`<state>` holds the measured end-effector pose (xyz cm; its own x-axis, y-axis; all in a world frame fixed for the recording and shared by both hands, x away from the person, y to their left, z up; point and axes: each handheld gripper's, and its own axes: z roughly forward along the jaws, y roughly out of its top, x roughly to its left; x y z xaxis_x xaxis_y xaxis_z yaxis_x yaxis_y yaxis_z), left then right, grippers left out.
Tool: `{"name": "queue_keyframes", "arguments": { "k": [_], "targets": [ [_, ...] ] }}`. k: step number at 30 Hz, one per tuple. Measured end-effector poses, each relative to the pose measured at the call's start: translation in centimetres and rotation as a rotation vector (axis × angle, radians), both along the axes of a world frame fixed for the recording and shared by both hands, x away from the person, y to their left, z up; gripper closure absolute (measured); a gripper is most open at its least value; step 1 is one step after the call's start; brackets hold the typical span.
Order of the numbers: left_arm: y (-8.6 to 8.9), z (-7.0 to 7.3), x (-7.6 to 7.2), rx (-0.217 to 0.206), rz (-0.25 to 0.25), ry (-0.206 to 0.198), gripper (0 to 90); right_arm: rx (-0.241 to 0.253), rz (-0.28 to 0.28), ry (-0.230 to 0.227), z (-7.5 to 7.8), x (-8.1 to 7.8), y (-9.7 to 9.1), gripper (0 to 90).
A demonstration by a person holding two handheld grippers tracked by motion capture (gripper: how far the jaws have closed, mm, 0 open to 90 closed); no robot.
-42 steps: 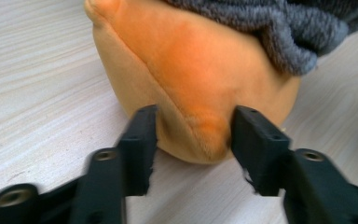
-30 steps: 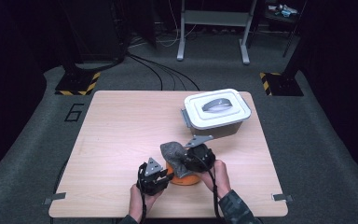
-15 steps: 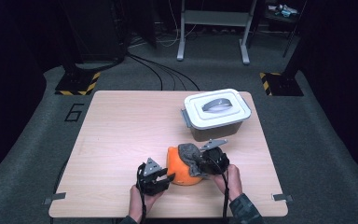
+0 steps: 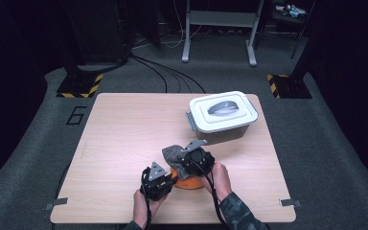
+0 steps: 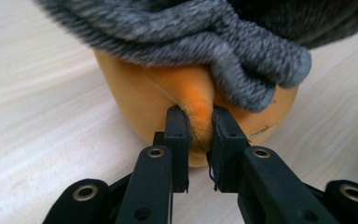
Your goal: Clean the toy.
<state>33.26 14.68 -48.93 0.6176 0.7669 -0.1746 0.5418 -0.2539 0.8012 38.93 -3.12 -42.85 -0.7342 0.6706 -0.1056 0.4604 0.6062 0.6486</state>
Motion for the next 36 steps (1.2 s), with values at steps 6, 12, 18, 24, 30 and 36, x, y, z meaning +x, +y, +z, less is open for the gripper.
{"name": "queue_keyframes", "arguments": {
  "k": [6, 12, 18, 24, 30, 36],
  "targets": [
    [0.0, -0.1, -0.1, -0.013, 0.006, -0.007, 79.6, -0.018, -0.081, 0.012, 0.2, -0.5, -3.9, 71.9],
    [-0.1, 0.2, -0.2, -0.024, -0.026, -0.023, 63.6, 0.04, -0.135, 0.064, -1.7, -0.5, -6.4, 72.1],
    [0.4, -0.4, 0.3, -0.021, -0.06, -0.033, 69.7, 0.042, -0.119, 0.049, -1.6, 0.3, -5.7, 72.0],
    [0.0, 0.2, 0.2, 0.002, -0.034, -0.036, 78.5, 0.059, -0.055, 0.001, 1.4, -0.4, -3.2, 71.7],
    [0.3, -0.1, 0.2, -0.024, 0.017, 0.004, 80.2, -0.036, 0.001, -0.006, 0.1, 0.1, 0.1, 72.0],
    [0.2, -0.2, 0.1, -0.024, 0.029, -0.004, 80.4, -0.058, -0.056, -0.007, 0.3, -0.5, -3.2, 71.9]
  ]
}}
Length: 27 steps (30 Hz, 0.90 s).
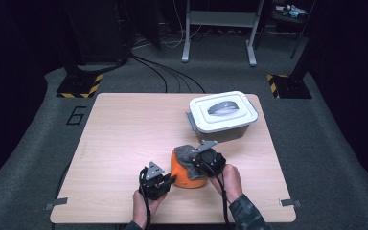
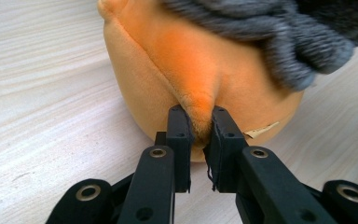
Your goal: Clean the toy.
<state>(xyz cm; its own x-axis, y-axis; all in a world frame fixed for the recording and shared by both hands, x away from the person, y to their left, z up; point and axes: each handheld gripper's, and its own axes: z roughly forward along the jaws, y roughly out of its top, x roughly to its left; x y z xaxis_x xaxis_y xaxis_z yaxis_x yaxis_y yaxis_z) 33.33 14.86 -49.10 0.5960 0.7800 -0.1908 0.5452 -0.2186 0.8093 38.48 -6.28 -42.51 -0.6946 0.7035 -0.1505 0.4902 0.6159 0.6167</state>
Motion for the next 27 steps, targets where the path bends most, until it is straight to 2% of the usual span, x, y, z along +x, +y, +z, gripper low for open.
{"name": "queue_keyframes", "arguments": {
  "k": [4, 5, 7, 10, 12, 15, 17, 18, 19, 20, 21, 23, 24, 25, 27],
  "targets": [
    [-0.1, 0.1, 0.0, 0.013, -0.019, -0.009, 80.3, 0.051, -0.064, 0.045, -1.1, -0.3, -2.7, 72.0],
    [-0.2, 0.1, -0.1, 0.006, -0.02, -0.009, 80.2, 0.068, -0.08, 0.056, -1.3, -0.4, -3.1, 71.9],
    [-0.1, 0.1, -0.1, 0.017, -0.031, -0.014, 80.3, 0.086, -0.083, 0.061, -1.3, -0.4, -3.5, 71.8],
    [0.1, 0.2, -0.1, 0.003, -0.018, -0.002, 80.2, 0.119, -0.061, 0.029, -0.1, -0.7, -2.6, 71.8],
    [0.1, 0.2, -0.1, 0.015, -0.026, -0.003, 80.2, 0.173, -0.012, 0.026, 1.1, -1.0, -1.2, 71.8],
    [0.0, 0.2, 0.0, 0.019, -0.018, -0.006, 80.3, 0.132, 0.058, 0.025, 1.4, -1.3, 1.6, 71.6],
    [0.2, 0.1, 0.0, 0.015, -0.015, 0.005, 80.3, 0.053, 0.076, 0.001, 0.6, -1.2, 2.6, 71.7],
    [0.2, 0.1, 0.0, 0.009, -0.019, 0.007, 80.2, 0.043, 0.074, 0.003, 0.2, -1.1, 2.5, 71.8],
    [0.2, 0.1, 0.0, 0.01, -0.022, 0.006, 80.2, 0.056, 0.069, 0.013, -0.1, -1.1, 2.1, 71.8],
    [0.1, 0.2, 0.0, 0.013, -0.021, 0.001, 80.2, 0.065, 0.054, 0.025, -0.1, -1.0, 1.6, 71.8],
    [0.1, 0.2, 0.1, 0.014, -0.022, -0.001, 80.3, 0.054, 0.041, 0.011, 0.0, -1.0, 0.8, 71.7],
    [0.1, 0.2, 0.2, 0.014, -0.024, -0.002, 80.2, 0.047, 0.005, 0.014, 0.0, -1.1, -0.5, 71.7],
    [0.1, 0.1, 0.1, 0.001, -0.017, 0.0, 80.2, 0.052, -0.013, 0.026, -0.1, -1.0, -1.2, 71.6],
    [0.1, 0.1, 0.1, 0.005, -0.027, -0.001, 80.2, 0.067, -0.034, 0.036, -0.4, -1.0, -1.7, 71.6],
    [0.0, 0.1, 0.1, 0.017, -0.033, -0.016, 79.9, 0.079, -0.031, 0.046, -0.9, -0.8, -2.1, 71.7]
  ]
}}
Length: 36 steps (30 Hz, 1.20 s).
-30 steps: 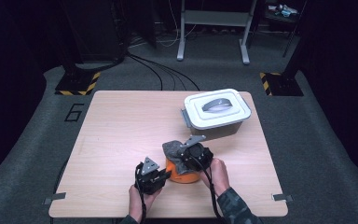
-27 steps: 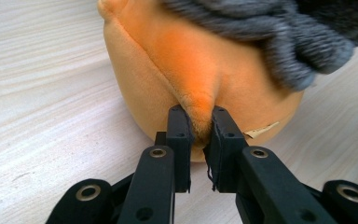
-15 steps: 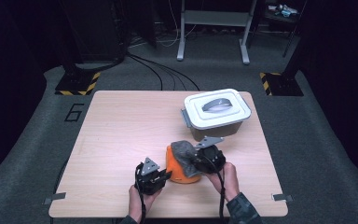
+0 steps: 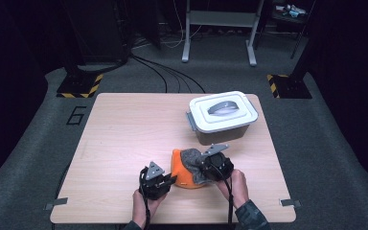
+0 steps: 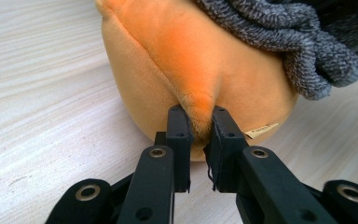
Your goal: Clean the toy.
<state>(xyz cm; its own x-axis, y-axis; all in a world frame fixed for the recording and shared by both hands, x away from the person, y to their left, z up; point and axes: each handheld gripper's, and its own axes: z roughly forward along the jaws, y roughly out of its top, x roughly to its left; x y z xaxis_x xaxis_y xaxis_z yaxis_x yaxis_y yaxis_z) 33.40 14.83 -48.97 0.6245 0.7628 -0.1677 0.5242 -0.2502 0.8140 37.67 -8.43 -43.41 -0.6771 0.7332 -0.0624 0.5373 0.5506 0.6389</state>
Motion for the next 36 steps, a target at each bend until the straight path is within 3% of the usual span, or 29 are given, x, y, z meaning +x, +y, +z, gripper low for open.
{"name": "queue_keyframes", "arguments": {
  "k": [3, 5, 6, 8, 10, 12, 13, 15, 18, 20, 21, 24, 25, 27, 31, 34, 36],
  "targets": [
    [0.2, 0.2, 0.1, -0.01, -0.009, -0.003, 72.4, -0.01, -0.009, -0.007, -0.2, 0.2, 0.4, 71.8],
    [0.6, 0.3, 0.0, 0.011, -0.008, -0.017, 59.2, -0.021, -0.007, -0.013, -0.2, 0.5, 0.6, 71.7],
    [0.8, 0.3, 0.1, 0.0, -0.032, -0.023, 52.6, -0.018, -0.004, -0.014, -0.2, 0.7, 0.6, 71.7],
    [0.8, 0.2, 0.2, 0.039, -0.035, -0.031, 45.6, -0.01, -0.015, -0.012, -0.2, 0.9, 0.5, 71.7],
    [0.7, 0.0, 0.6, 0.051, -0.071, -0.019, 42.2, -0.011, -0.004, -0.009, -0.3, 1.1, 0.3, 71.8],
    [0.0, -0.4, 0.9, 0.097, -0.078, -0.01, 45.5, 0.01, -0.015, -0.005, -0.4, 1.3, 0.3, 71.7],
    [-0.2, -0.5, 0.9, 0.079, -0.083, -0.012, 52.4, 0.016, -0.022, 0.003, -0.4, 1.3, 0.3, 71.8],
    [-0.6, -0.6, 0.9, 0.09, -0.077, -0.027, 67.1, 0.014, -0.024, -0.001, -0.5, 1.6, 0.3, 71.7],
    [-0.6, -0.5, 0.9, 0.082, -0.065, -0.019, 72.2, 0.013, -0.027, -0.006, -0.4, 1.5, 0.4, 71.8],
    [-0.5, -0.5, 0.9, 0.077, -0.058, -0.013, 74.6, 0.003, -0.014, -0.037, 0.4, 1.1, 0.5, 71.9],
    [-0.5, -0.5, 0.9, 0.06, -0.056, -0.006, 75.2, 0.017, -0.018, -0.047, 0.8, 0.7, 0.7, 71.9],
    [-0.5, -0.4, 0.8, 0.067, -0.058, -0.011, 76.3, 0.055, 0.035, -0.066, 2.0, -0.3, 2.0, 71.8],
    [-0.5, -0.5, 0.7, 0.063, -0.054, -0.01, 76.6, 0.048, 0.045, -0.068, 2.0, -0.3, 2.5, 71.8],
    [-0.4, -0.5, 0.8, 0.066, -0.046, -0.004, 77.6, -0.012, 0.067, -0.057, 0.9, 0.0, 3.5, 71.9],
    [-0.3, -0.5, 0.8, 0.049, -0.04, -0.008, 79.9, 0.004, 0.038, -0.034, 0.5, 0.5, 2.6, 71.8],
    [-0.3, -0.5, 0.8, 0.048, -0.043, -0.005, 80.3, -0.026, 0.009, -0.057, 0.5, 0.4, 1.2, 71.7],
    [-0.4, -0.5, 0.8, 0.04, -0.045, -0.005, 79.8, -0.008, -0.005, -0.033, 0.2, 0.5, 0.5, 71.8]
  ]
}}
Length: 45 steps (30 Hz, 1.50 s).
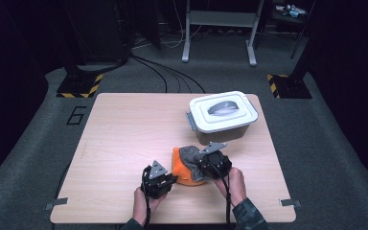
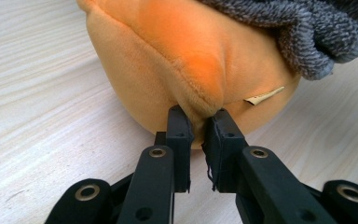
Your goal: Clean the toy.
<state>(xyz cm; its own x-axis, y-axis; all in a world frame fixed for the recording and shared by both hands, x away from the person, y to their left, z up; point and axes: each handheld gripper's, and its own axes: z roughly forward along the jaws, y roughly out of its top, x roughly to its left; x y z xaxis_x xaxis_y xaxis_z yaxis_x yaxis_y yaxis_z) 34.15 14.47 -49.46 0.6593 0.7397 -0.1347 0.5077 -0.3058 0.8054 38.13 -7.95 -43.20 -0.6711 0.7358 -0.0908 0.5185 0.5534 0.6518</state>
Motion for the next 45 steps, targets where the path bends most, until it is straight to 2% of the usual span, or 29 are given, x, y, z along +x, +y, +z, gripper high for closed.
{"name": "queue_keyframes", "arguments": {
  "k": [1, 2, 3, 5, 6, 7, 9, 11, 12, 13, 14, 15, 17, 19, 20, 21, 22, 24, 27, 30, 31, 33, 34, 35, 36, 37, 40, 42, 45],
  "targets": [
    [-0.1, 0.1, 0.0, 0.009, -0.001, -0.006, 77.8, 0.007, -0.003, 0.003, -0.3, 0.1, -0.1, 71.9],
    [-0.1, 0.2, 0.0, 0.022, 0.007, -0.011, 71.3, 0.005, -0.008, 0.009, -0.4, 0.1, 0.0, 71.9],
    [0.0, 0.2, 0.1, 0.005, -0.004, -0.005, 63.4, 0.009, -0.003, 0.006, -0.6, 0.2, 0.0, 71.9],
    [0.2, 0.1, 0.3, 0.01, 0.016, -0.015, 45.9, 0.024, -0.014, 0.02, -0.8, 0.4, 0.2, 72.0],
    [0.3, 0.0, 0.4, -0.006, -0.003, -0.013, 44.5, 0.023, -0.002, 0.019, -0.8, 0.5, 0.1, 72.1],
    [0.3, -0.1, 0.6, -0.013, -0.027, -0.017, 50.1, 0.028, -0.009, 0.019, -0.9, 0.5, 0.2, 72.1],
    [-0.2, -0.2, 0.6, 0.009, -0.037, -0.033, 64.1, 0.029, -0.007, 0.021, -1.0, 0.5, 0.3, 72.1],
    [-0.4, -0.2, 0.5, 0.018, -0.022, -0.043, 72.2, 0.015, 0.003, 0.012, -1.0, 0.6, 0.3, 72.0],
    [-0.4, -0.1, 0.5, 0.013, -0.018, -0.033, 74.9, 0.02, -0.004, 0.013, -0.8, 0.5, 0.4, 72.0],
    [-0.4, 0.0, 0.4, 0.009, -0.006, -0.036, 77.0, 0.012, 0.006, -0.025, 0.1, 0.1, 0.7, 72.0],
    [-0.4, 0.1, 0.3, 0.009, -0.002, -0.034, 77.0, 0.012, 0.006, -0.025, 0.1, 0.1, 0.7, 72.0],
    [-0.3, 0.2, 0.3, 0.014, -0.015, -0.036, 77.6, 0.024, 0.018, -0.046, 0.7, -0.2, 1.1, 72.0],
    [-0.4, 0.4, 0.1, 0.027, -0.016, -0.035, 78.2, 0.057, 0.059, -0.051, 1.8, -0.8, 2.3, 72.0],
    [-0.5, 0.5, 0.0, 0.034, -0.011, -0.036, 78.6, 0.001, 0.096, -0.066, 1.7, -1.0, 3.9, 72.0],
    [-0.5, 0.4, -0.1, 0.047, -0.004, -0.03, 78.9, -0.032, 0.092, -0.056, 1.1, -0.8, 4.5, 72.1],
    [-0.3, 0.2, 0.0, 0.037, 0.0, -0.024, 79.1, -0.045, 0.09, -0.061, 0.5, -0.6, 4.6, 72.3],
    [-0.1, 0.1, 0.1, 0.013, 0.002, -0.013, 79.6, -0.041, 0.089, -0.054, 0.0, -0.3, 4.4, 72.3],
    [0.0, 0.1, 0.0, 0.008, -0.003, -0.017, 80.2, -0.004, 0.074, -0.029, -0.1, -0.1, 3.4, 72.3],
    [0.0, 0.1, 0.1, 0.004, -0.004, -0.015, 80.3, -0.039, 0.031, -0.044, 0.1, -0.2, 1.7, 72.2],
    [-0.2, 0.2, 0.0, -0.002, -0.011, -0.017, 79.0, -0.005, -0.016, -0.006, -0.5, -0.1, -0.3, 72.3],
    [-0.2, 0.3, 0.0, 0.004, -0.02, -0.023, 74.2, 0.017, -0.019, 0.008, -0.9, 0.1, -0.6, 72.3],
    [-0.2, 0.3, 0.2, 0.016, -0.013, -0.019, 55.8, 0.021, -0.033, 0.017, -1.3, 0.2, -0.6, 72.4],
    [0.0, 0.1, 0.4, 0.007, -0.03, -0.022, 46.2, 0.025, -0.026, 0.011, -1.4, 0.3, -0.6, 72.4],
    [0.1, -0.1, 0.6, 0.024, -0.026, -0.015, 42.2, 0.03, -0.023, 0.013, -1.5, 0.4, -0.6, 72.4],
    [0.0, -0.3, 0.9, 0.02, -0.033, -0.004, 41.2, 0.028, -0.027, 0.009, -1.5, 0.3, -0.3, 72.5],
    [-0.1, -0.5, 1.0, 0.004, -0.054, -0.003, 49.7, 0.025, -0.018, 0.005, -1.6, 0.4, -0.1, 72.5],
    [-0.5, -0.5, 0.9, 0.025, -0.041, -0.023, 68.9, 0.008, -0.009, -0.004, -1.6, 0.5, 0.1, 72.5],
    [-0.4, -0.3, 0.8, 0.031, -0.03, -0.019, 74.8, 0.007, -0.012, -0.015, -1.1, 0.4, 0.3, 72.4],
    [-0.4, 0.0, 0.7, 0.004, -0.016, 0.003, 77.5, 0.02, 0.018, -0.069, 0.9, -0.4, 1.3, 72.5]
  ]
}}
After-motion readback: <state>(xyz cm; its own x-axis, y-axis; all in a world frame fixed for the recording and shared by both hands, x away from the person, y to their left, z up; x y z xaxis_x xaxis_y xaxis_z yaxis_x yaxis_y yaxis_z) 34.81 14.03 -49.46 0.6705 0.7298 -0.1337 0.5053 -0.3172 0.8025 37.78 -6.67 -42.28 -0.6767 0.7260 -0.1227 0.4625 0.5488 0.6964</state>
